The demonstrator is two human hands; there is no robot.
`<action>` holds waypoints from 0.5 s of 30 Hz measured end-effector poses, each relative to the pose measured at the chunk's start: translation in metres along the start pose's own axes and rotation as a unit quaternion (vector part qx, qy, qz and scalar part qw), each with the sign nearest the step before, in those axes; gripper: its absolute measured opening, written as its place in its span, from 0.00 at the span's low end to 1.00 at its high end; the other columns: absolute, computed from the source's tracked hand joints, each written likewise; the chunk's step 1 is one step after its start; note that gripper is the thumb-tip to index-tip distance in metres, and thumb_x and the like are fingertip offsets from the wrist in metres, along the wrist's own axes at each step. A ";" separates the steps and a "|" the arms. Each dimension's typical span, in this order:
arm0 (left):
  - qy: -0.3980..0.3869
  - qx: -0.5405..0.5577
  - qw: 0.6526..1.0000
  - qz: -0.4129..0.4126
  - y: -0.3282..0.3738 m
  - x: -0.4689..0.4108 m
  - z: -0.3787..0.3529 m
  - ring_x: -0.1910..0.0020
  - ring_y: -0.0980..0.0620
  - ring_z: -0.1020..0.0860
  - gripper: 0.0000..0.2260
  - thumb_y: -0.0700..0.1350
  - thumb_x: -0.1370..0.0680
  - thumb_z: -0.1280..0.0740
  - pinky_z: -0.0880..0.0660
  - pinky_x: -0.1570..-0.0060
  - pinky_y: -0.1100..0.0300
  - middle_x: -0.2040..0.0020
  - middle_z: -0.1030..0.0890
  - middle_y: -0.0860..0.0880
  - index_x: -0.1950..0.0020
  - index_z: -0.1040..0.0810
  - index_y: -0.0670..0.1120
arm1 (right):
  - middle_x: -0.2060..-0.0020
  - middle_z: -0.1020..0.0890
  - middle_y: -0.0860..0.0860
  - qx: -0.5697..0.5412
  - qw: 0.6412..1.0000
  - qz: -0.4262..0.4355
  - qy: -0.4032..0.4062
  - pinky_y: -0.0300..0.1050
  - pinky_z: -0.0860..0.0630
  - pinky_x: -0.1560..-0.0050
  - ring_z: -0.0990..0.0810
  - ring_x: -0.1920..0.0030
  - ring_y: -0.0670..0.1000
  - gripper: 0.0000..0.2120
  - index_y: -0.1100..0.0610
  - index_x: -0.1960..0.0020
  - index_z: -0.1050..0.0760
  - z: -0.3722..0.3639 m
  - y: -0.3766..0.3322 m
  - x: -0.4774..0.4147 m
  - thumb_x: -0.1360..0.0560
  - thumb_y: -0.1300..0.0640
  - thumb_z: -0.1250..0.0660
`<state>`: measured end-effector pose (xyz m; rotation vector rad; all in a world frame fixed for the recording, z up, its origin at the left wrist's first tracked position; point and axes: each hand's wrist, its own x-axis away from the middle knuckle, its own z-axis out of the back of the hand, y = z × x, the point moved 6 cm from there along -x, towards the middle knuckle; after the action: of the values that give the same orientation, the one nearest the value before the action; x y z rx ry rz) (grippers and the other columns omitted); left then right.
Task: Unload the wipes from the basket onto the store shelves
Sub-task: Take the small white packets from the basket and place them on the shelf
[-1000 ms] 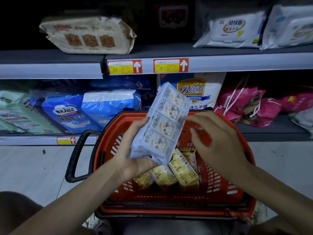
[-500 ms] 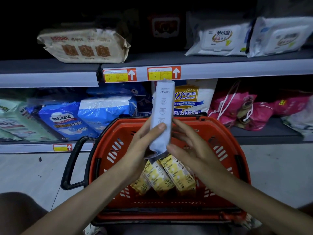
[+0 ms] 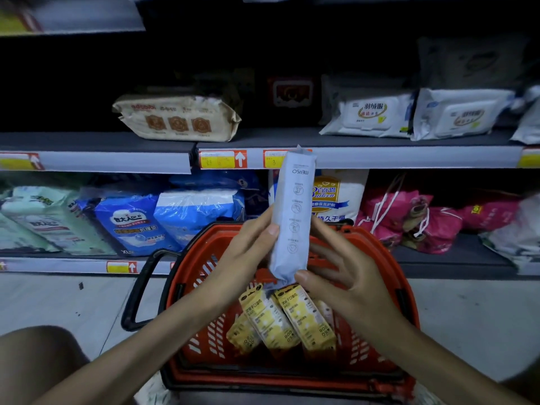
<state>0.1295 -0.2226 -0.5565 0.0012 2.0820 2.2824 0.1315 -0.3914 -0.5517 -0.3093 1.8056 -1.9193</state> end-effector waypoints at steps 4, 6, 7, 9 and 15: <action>0.034 0.002 0.999 -0.022 0.026 0.017 0.014 0.32 0.57 0.21 0.19 0.52 0.17 0.38 0.20 0.39 0.59 0.32 0.19 0.58 0.25 0.29 0.58 | 0.30 0.23 0.38 -0.027 0.999 0.023 -0.011 0.46 0.21 0.35 0.26 0.28 0.44 0.37 0.45 0.21 0.37 -0.010 -0.022 0.000 0.26 0.59 0.26; 0.044 0.006 0.998 -0.034 0.042 0.024 0.021 0.34 0.54 0.19 0.17 0.52 0.18 0.37 0.19 0.43 0.59 0.33 0.19 0.55 0.28 0.27 0.58 | 0.29 0.24 0.37 -0.041 0.998 0.040 -0.007 0.45 0.21 0.36 0.26 0.28 0.43 0.36 0.44 0.22 0.35 -0.012 -0.036 -0.002 0.26 0.59 0.27; 0.047 0.006 0.998 -0.037 0.050 0.027 0.024 0.34 0.53 0.20 0.17 0.52 0.17 0.36 0.19 0.42 0.57 0.33 0.19 0.54 0.29 0.27 0.57 | 0.29 0.24 0.36 -0.045 0.998 0.050 -0.004 0.42 0.21 0.37 0.26 0.28 0.42 0.35 0.42 0.23 0.34 -0.013 -0.043 -0.004 0.26 0.58 0.27; 0.044 0.003 0.998 -0.042 0.066 0.033 0.032 0.31 0.51 0.21 0.17 0.52 0.16 0.34 0.20 0.38 0.50 0.31 0.20 0.54 0.27 0.27 0.57 | 0.29 0.25 0.35 -0.051 0.996 0.067 -0.003 0.36 0.23 0.38 0.27 0.28 0.40 0.34 0.42 0.24 0.34 -0.014 -0.059 -0.007 0.26 0.57 0.27; -0.038 -0.057 0.994 -0.090 0.124 0.047 0.058 0.28 0.51 0.23 0.33 0.41 0.21 0.31 0.23 0.32 0.48 0.23 0.27 0.58 0.18 0.37 0.56 | 0.28 0.26 0.37 -0.044 0.990 0.129 -0.020 0.35 0.25 0.35 0.28 0.27 0.41 0.34 0.45 0.22 0.36 -0.025 -0.112 -0.022 0.25 0.57 0.29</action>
<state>0.0800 -0.1742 -0.4290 -0.0983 1.8316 2.2513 0.1166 -0.3576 -0.4408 -0.1344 1.8086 -1.6490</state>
